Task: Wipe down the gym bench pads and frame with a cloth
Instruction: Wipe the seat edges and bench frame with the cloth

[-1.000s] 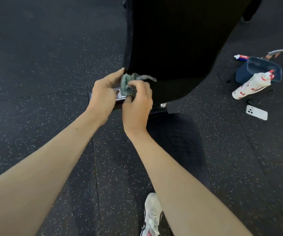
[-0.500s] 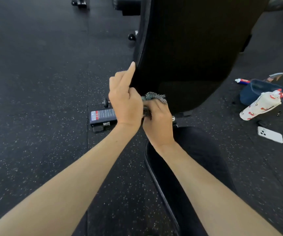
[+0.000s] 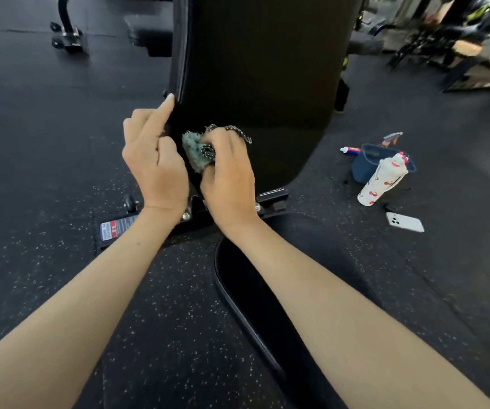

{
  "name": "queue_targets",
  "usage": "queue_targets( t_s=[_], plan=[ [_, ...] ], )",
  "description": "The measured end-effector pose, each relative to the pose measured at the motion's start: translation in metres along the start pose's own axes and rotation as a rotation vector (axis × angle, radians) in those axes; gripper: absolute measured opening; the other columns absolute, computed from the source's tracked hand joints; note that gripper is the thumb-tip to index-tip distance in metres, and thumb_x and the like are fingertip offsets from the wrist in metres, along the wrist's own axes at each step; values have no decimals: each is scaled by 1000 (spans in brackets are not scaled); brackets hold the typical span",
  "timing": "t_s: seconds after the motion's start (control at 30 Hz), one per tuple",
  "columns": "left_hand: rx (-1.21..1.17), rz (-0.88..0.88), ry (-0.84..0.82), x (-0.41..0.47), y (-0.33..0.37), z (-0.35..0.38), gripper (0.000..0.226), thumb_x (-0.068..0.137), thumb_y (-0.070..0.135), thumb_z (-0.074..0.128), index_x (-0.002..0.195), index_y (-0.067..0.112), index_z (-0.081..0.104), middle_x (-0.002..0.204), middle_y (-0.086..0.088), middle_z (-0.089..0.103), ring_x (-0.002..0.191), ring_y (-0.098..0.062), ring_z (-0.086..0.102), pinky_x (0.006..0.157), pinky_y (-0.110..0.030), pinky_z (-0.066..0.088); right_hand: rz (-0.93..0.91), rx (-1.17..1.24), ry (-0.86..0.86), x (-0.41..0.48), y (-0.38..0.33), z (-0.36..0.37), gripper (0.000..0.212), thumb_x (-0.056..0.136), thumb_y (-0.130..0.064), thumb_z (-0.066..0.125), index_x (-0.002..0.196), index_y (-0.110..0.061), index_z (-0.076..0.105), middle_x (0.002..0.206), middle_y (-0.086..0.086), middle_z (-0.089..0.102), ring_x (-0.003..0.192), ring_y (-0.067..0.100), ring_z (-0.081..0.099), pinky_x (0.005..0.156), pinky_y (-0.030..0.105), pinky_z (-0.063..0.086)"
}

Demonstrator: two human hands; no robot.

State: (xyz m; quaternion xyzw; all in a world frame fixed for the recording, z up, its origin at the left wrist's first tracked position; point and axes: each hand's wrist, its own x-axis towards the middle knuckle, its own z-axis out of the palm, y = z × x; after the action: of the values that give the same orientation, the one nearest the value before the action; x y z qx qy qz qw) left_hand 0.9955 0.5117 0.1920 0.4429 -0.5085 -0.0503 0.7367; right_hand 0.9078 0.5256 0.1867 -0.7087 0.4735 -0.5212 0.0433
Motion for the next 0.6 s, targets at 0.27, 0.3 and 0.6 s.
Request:
queue_targets(
  t_s=[0.27, 0.3, 0.6],
  plan=[
    [-20, -43, -14, 3, 0, -3, 55, 78, -10, 33, 118, 7, 67, 82, 17, 46, 86, -18, 43, 88, -28, 43, 325, 57, 339, 14, 28, -6, 23, 74, 14, 43, 83, -6, 47, 90, 14, 55, 83, 25, 52, 70, 33, 43],
    [-10, -45, -32, 2, 1, -4, 55, 78, -10, 32, 119, 6, 66, 83, 18, 45, 86, -19, 43, 86, -19, 39, 483, 92, 426, 19, 37, -12, 23, 77, 13, 43, 83, -8, 45, 91, 14, 56, 83, 24, 52, 72, 35, 45],
    [35, 19, -14, -11, -7, 12, 51, 86, 0, 34, 133, 7, 52, 100, 19, 40, 93, -9, 34, 87, -18, 32, 254, 85, 336, 15, 18, 2, 34, 76, 15, 55, 102, -6, 52, 107, 6, 52, 100, 21, 49, 80, 6, 35]
  ],
)
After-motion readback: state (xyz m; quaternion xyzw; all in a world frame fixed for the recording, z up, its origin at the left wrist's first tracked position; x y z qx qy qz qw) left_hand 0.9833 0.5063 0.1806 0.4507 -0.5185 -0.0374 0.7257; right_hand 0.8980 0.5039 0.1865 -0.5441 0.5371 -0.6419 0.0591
